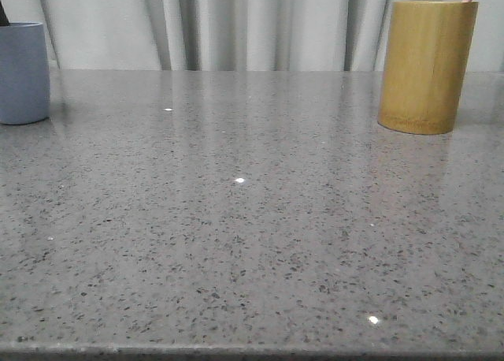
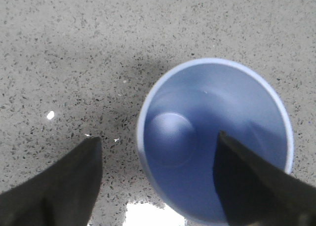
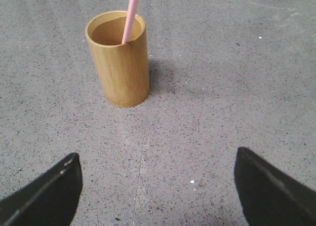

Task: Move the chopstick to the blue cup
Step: 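Grasp the light blue cup with the left gripper and lift it, then carry the blue cup toward the table center and lower it down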

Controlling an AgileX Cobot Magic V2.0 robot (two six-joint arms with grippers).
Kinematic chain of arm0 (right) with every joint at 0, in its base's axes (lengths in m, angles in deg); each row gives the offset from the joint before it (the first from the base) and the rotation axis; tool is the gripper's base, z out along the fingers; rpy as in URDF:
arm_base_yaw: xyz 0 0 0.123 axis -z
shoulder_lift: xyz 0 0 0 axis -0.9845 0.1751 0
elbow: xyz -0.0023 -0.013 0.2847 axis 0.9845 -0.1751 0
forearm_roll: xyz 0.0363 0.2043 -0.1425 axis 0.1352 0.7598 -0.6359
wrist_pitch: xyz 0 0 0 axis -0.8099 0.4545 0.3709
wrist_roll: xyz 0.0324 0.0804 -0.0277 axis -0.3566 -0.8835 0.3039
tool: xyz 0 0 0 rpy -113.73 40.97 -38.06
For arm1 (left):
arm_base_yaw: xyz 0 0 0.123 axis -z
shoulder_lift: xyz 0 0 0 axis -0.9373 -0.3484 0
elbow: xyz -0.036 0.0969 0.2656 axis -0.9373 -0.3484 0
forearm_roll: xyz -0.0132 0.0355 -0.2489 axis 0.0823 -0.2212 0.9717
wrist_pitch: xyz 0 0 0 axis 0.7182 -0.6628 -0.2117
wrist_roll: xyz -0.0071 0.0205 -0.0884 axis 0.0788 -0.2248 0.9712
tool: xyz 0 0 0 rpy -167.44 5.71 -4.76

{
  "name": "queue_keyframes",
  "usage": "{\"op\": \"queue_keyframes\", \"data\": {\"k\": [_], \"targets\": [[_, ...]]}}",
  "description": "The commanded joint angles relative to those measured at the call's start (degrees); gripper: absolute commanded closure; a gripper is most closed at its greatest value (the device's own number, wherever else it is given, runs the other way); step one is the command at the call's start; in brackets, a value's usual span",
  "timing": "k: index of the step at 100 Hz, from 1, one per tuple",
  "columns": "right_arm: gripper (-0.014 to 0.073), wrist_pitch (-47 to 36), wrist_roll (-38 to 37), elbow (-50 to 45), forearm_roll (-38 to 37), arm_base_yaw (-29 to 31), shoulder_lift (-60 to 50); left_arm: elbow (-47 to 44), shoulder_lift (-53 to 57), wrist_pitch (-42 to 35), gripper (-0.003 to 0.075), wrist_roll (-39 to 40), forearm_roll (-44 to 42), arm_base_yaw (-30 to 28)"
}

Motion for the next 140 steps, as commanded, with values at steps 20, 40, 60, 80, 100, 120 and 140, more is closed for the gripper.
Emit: {"op": "queue_keyframes", "data": {"k": [20, 40, 60, 80, 100, 120, 140], "targets": [[-0.003, -4.1, 0.0, 2.0, -0.5, 0.3, 0.7, 2.0, 2.0, -2.8, 0.0554, 0.2, 0.9, -0.1], [-0.003, -4.1, 0.0, 2.0, -0.5, 0.3, 0.7, 2.2, 2.0, -1.7, 0.0739, 0.0, 0.9, -0.1], [-0.003, -4.2, 0.0, 2.0, -0.5, 0.3, 0.7, 6.7, 2.0, 6.6, 0.0739, 0.0, 0.9, 0.8], [-0.003, -4.2, 0.0, 2.0, -0.5, 0.3, 0.7, 14.3, 2.0, 13.3, 0.0739, -0.2, 0.9, 7.6], [-0.003, -4.3, 0.0, 2.0, -0.5, 0.3, 0.7, 19.9, 1.1, 14.0, 0.0739, 0.3, 0.9, 16.5], [-0.003, -4.3, 0.0, 2.0, -0.5, 0.3, 0.7, 25.0, -3.1, 14.3, 0.0739, 1.4, 0.7, 22.5], [-0.003, -4.3, 0.0, 2.0, -0.5, 0.3, 0.7, 29.1, -7.7, 16.9, 0.0739, 2.1, -0.3, 24.6]]}}
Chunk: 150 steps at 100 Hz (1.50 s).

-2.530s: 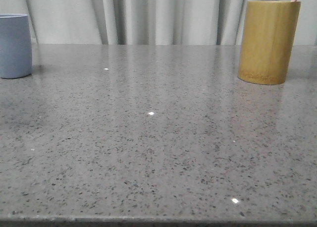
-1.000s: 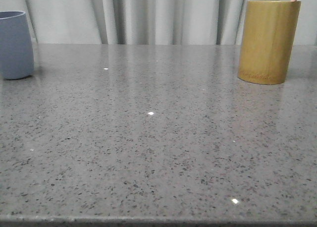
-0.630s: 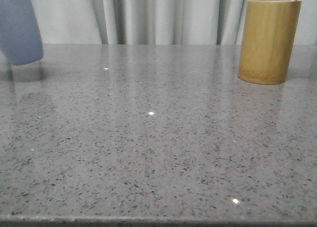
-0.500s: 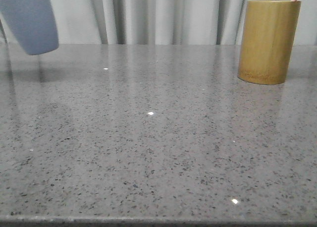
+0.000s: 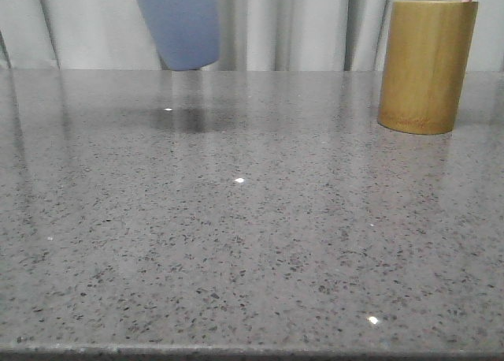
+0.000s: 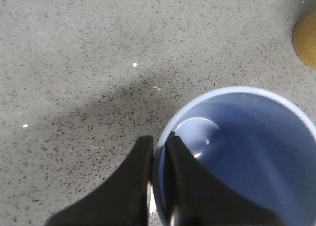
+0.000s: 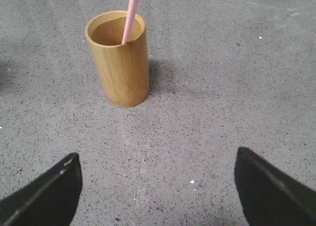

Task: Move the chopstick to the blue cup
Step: 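Carry the blue cup toward the table center and lower it down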

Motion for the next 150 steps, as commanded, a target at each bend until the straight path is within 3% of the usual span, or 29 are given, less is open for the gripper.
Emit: {"op": "queue_keyframes", "data": {"k": [1, 59, 150], "targets": [[-0.003, -4.2, 0.0, 2.0, -0.5, 0.3, 0.7, 2.9, 1.0, -0.9, 0.0739, 0.8, 0.7, 1.0], [-0.003, -4.2, 0.0, 2.0, -0.5, 0.3, 0.7, 3.2, -2.4, -0.9, 0.0739, 0.9, -5.3, 6.1], [-0.003, -4.2, 0.0, 2.0, -0.5, 0.3, 0.7, 3.2, -5.0, -0.3, 0.0738, 0.9, -5.5, 7.2]]}}
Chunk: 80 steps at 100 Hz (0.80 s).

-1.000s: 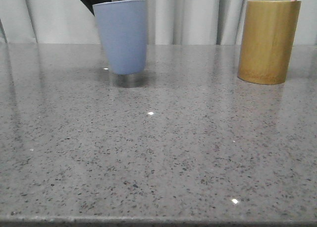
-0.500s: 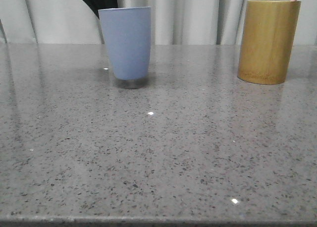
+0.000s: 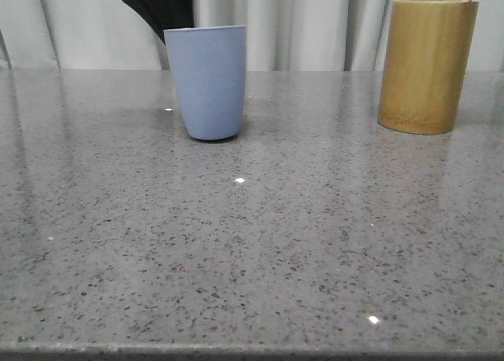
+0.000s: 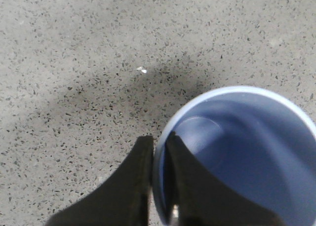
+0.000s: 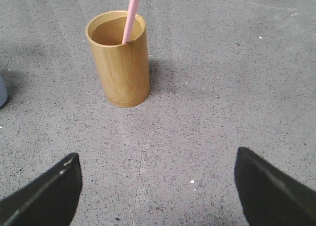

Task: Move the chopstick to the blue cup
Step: 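Carry the blue cup toward the table center and lower it down, then open the left gripper to release the cup and withdraw upward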

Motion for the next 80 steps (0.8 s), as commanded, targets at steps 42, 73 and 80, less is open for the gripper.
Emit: {"op": "queue_keyframes", "data": {"k": [42, 73, 80], "targets": [[-0.003, -4.2, 0.0, 2.0, -0.5, 0.3, 0.7, 1.8, 2.6, -0.3, 0.0208, 0.1, 1.2, 1.0], [-0.003, -4.2, 0.0, 2.0, -0.5, 0.3, 0.7, 5.8, 4.1, 1.2, 0.0152, 0.5, 2.3, 1.0], [-0.003, -4.2, 0.0, 2.0, -0.5, 0.3, 0.7, 6.3, 5.3, 1.2, 0.0152, 0.8, 2.3, 1.0]]}}
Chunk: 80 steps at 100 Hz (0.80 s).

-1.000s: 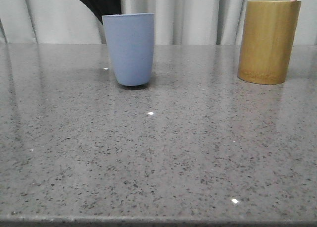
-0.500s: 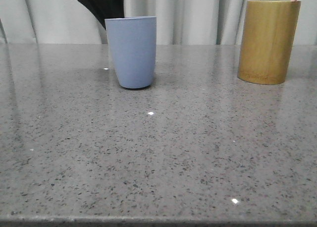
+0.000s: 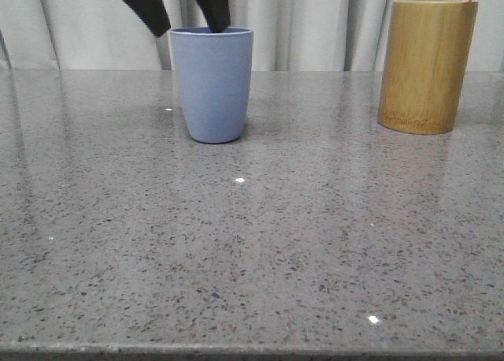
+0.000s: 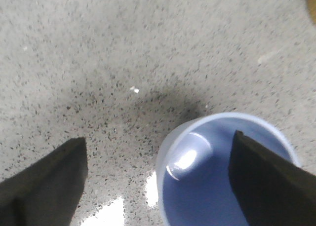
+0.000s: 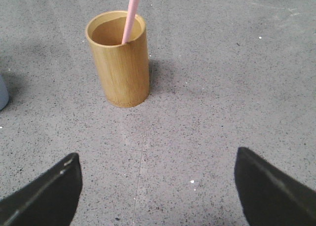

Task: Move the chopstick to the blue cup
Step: 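Open the left gripper to release the cup and withdraw upward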

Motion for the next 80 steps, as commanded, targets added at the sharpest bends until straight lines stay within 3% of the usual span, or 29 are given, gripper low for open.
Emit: {"op": "queue_keyframes", "data": {"k": [1, 46, 62, 80], "targets": [[-0.003, -4.2, 0.0, 2.0, -0.5, 0.3, 0.7, 2.6, 5.2, 0.9, 0.0152, 1.1, 1.5, 0.6], [-0.003, -4.2, 0.0, 2.0, -0.5, 0.3, 0.7, -2.0, 16.8, 0.9, 0.0152, 3.9, -6.9, -0.5], [-0.003, -4.2, 0.0, 2.0, -0.6, 0.3, 0.7, -9.1, 22.3, 0.3, 0.0152, 3.9, -8.0, -4.8], [-0.003, -4.2, 0.0, 2.0, -0.6, 0.3, 0.7, -17.9, 29.1, -1.5, 0.0152, 3.0, -8.6, -13.6]]}}
